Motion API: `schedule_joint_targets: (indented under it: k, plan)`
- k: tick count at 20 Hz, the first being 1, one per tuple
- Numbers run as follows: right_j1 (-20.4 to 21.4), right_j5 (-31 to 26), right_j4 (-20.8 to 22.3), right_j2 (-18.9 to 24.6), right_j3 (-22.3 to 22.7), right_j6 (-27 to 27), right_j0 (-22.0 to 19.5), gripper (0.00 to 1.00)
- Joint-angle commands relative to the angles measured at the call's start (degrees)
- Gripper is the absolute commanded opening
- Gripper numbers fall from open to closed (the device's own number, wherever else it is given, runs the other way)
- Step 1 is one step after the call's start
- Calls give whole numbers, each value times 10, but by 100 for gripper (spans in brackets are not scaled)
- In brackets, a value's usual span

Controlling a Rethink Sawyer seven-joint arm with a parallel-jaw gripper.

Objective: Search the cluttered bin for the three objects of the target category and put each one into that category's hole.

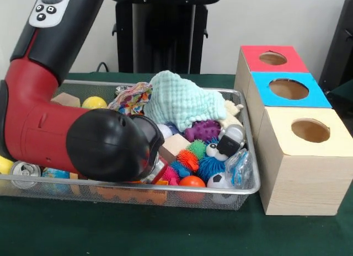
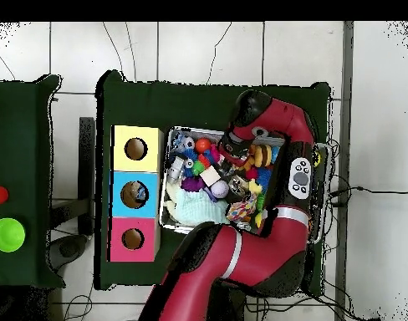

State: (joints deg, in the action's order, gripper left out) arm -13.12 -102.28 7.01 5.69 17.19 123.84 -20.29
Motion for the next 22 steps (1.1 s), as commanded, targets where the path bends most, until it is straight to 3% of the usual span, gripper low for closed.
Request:
schedule_joint_targets:
  k: [1, 2, 7, 13, 16, 22]
  plan:
    - [199, 618, 27, -34, 377, 200, 9, 0]
    - [196, 609, 29, -33, 362, 206, 11, 0]
    - [209, 618, 28, -41, 385, 245, 16, 0]
    - [212, 639, -12, -55, 414, 250, 13, 0]
    - [215, 633, -27, -52, 418, 226, 6, 0]
    - [321, 585, -73, -58, 516, 223, 29, 0]
